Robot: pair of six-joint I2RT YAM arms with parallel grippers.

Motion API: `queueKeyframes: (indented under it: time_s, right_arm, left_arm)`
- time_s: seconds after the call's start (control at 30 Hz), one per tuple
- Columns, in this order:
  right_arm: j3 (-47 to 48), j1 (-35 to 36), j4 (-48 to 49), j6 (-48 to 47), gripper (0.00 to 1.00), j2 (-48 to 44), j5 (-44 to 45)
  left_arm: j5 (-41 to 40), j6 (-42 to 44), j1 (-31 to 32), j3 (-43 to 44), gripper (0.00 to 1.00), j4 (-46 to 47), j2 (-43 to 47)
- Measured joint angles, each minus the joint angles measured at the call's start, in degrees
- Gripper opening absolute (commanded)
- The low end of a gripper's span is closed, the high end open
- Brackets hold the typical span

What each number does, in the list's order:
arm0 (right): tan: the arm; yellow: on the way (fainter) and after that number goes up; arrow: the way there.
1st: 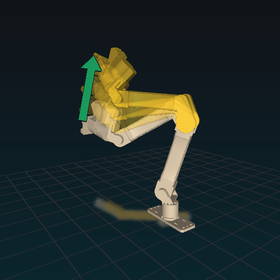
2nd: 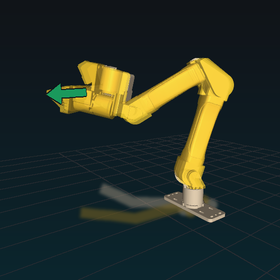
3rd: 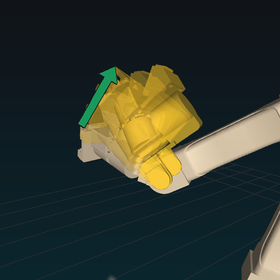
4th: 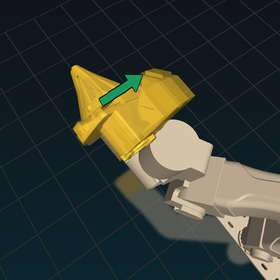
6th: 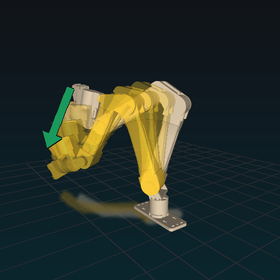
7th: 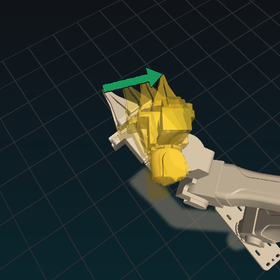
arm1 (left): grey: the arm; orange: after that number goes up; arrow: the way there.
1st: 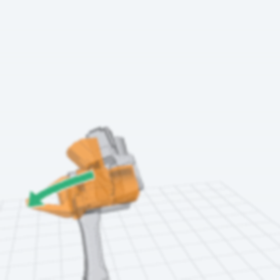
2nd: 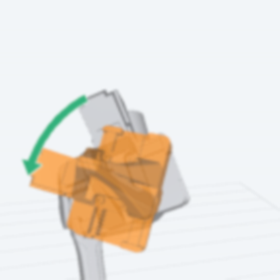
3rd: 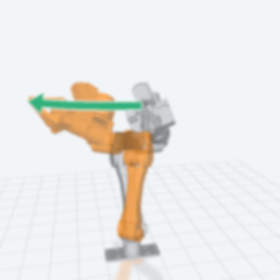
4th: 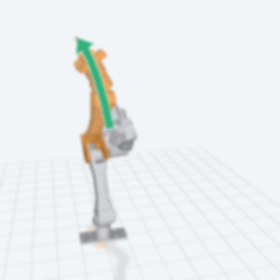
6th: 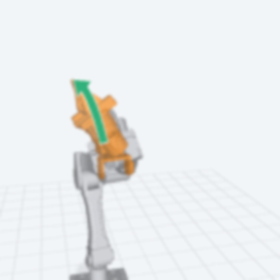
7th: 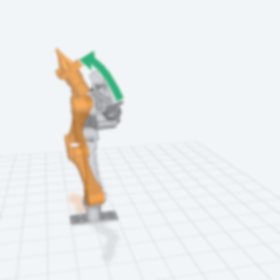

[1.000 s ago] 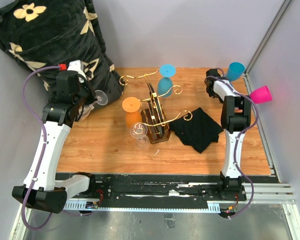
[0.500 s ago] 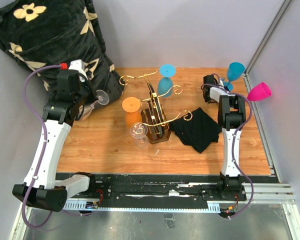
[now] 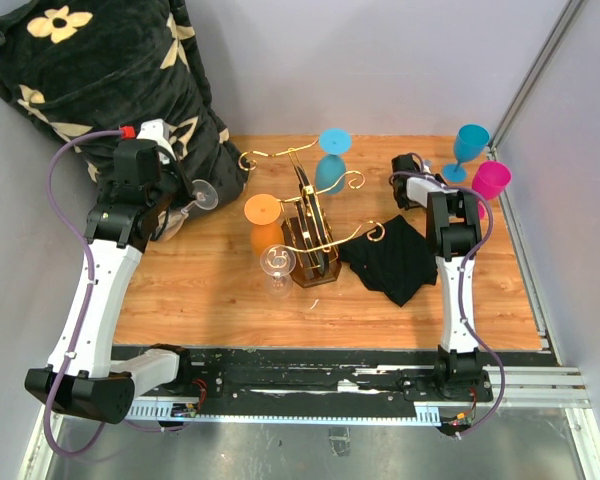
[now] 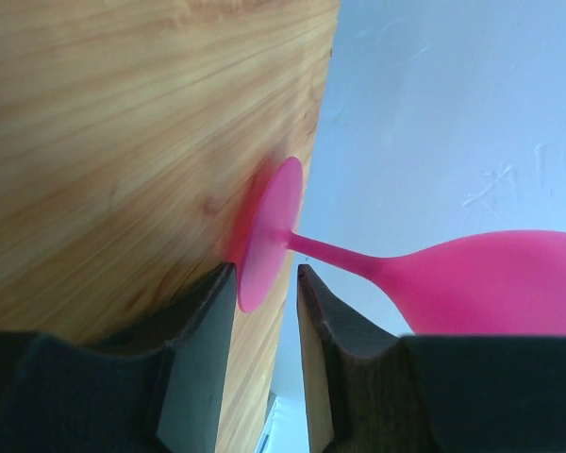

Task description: Take the wine glass off the wine glass rack

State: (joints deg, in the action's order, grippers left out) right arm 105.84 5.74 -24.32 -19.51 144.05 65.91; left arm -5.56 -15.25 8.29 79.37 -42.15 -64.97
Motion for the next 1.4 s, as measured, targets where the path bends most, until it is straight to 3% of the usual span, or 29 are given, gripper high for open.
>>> queueKeyframes:
  time_s: [0.43,0.6,0.73,1.0,1.1,1.3,1.4]
  right_arm:
    - [2.6,0.1,-6.5,2.3,0.4,-0.3,-4.8]
    - [5.6,0.1,-12.3,5.0,0.44,-2.4,-12.0]
    - [9.0,0.1,-17.1,8.1,0.48,-6.5,-25.4]
    - [10.7,0.1,-21.8,14.6,0.54,-23.3,-54.5]
    - [11.1,0.0,-22.0,19.5,0.54,-29.0,-68.8]
    - [10.0,-0.4,-14.7,33.5,0.51,-36.0,-97.9]
    - [9.6,-0.2,-11.2,39.1,0.48,-36.4,-106.3]
  left_arm:
    - [-0.2,0.0,0.0,-0.1,0.01,0.0,0.0]
    - [-0.4,0.0,0.0,-0.1,0.0,0.0,0.0]
    - [-0.3,-0.2,0.0,-0.1,0.01,0.0,0.0]
    - [0.2,-1.8,0.0,-0.1,0.01,0.0,-0.1]
    - [0.1,-1.9,0.0,-0.1,0.01,0.0,-0.1]
    - [-0.3,-2.0,0.0,-0.1,0.01,0.0,-0.1]
    - [0.0,-1.7,0.0,-0.1,0.01,0.0,0.3]
